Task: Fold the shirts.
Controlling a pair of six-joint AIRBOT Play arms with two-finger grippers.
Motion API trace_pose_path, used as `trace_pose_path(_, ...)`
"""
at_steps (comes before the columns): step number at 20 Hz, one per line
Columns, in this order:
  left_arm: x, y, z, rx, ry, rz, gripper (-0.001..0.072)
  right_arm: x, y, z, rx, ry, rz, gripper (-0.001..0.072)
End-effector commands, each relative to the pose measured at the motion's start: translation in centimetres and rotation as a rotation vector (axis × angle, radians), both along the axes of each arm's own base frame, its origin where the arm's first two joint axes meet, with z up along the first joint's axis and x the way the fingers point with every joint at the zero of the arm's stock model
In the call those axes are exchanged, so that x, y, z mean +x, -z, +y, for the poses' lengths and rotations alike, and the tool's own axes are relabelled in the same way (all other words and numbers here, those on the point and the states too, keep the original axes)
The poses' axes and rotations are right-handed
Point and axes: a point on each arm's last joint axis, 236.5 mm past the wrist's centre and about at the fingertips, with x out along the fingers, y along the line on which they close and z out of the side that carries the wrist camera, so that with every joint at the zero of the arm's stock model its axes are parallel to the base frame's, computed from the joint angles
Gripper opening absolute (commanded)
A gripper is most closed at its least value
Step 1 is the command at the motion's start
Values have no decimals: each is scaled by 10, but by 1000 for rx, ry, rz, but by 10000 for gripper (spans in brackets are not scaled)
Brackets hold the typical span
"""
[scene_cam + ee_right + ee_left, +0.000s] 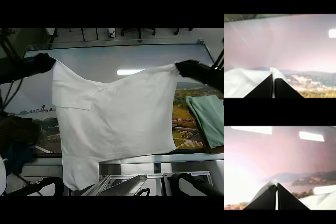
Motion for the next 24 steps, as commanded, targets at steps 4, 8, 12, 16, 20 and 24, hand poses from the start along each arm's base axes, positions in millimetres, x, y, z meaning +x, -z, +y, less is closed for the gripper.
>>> trace_pose_path(4, 87, 184, 7, -168, -12, 317, 13, 66, 202, -25, 185, 137, 352, 18)
trace_pose_path(8, 121, 166, 10, -174, -15, 270, 14, 126, 180, -44, 301, 153, 315, 18)
trace_pose_path(12, 108, 160, 20, -95, -15, 330, 13, 128, 150, -47, 337, 57, 308, 18)
trace_pose_path(16, 68, 168, 51, 65, -68, 494, 13, 82, 169, -44, 297, -84, 462, 18)
trace_pose_path(20, 18, 184, 58, 103, -27, 669, 14, 33, 209, -46, 142, -161, 678, 17)
trace_pose_path(24, -23, 231, 72, 181, -53, 803, 13, 4, 243, -40, 6, -196, 800, 17)
